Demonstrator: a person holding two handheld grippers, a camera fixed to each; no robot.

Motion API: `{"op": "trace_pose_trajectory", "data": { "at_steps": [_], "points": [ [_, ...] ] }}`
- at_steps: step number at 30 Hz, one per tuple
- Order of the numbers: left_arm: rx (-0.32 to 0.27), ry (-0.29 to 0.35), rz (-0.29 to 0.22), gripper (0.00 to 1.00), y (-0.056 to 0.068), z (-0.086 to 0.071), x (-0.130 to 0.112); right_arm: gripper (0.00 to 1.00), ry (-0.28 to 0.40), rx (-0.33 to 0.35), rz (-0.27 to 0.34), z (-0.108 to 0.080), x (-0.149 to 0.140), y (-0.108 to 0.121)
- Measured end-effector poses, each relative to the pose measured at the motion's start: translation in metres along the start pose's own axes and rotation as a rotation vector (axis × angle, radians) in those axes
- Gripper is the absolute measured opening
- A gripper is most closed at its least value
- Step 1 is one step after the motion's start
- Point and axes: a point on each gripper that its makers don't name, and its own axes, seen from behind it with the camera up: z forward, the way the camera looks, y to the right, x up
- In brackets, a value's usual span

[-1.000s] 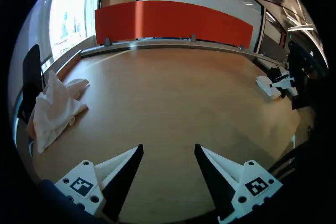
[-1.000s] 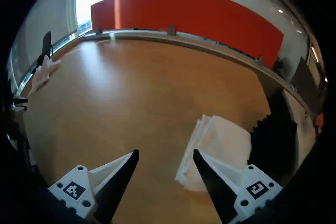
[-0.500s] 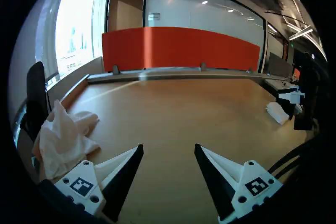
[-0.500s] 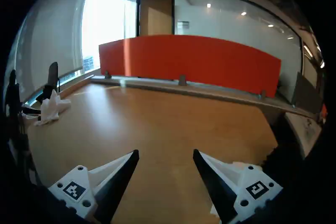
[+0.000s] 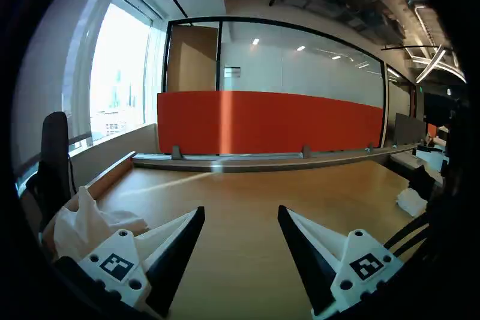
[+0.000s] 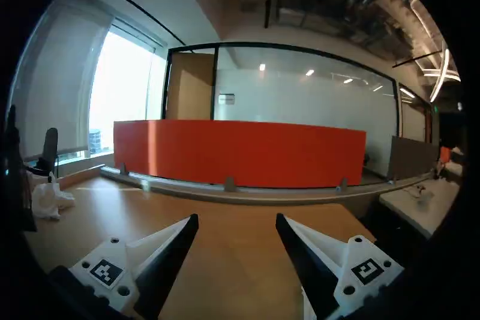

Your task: Fold towel

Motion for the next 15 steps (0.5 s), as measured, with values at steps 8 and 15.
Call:
{"op": "trace_pose_trajectory", "data": {
  "at_steps": [8, 15],
  "points": [
    [-0.011, 0.056, -0.003, 0.9, 0.002, 0.024, -0.019, 1.0, 0.039, -0.071, -0.005, 0.003, -0.027, 0.001],
    [-0.002, 0.084, -0.007, 0.9, 0.001, 0.038, -0.043, 1.0, 0.057, -0.086, -0.009, 0.003, -0.054, -0.002]
  ]
}}
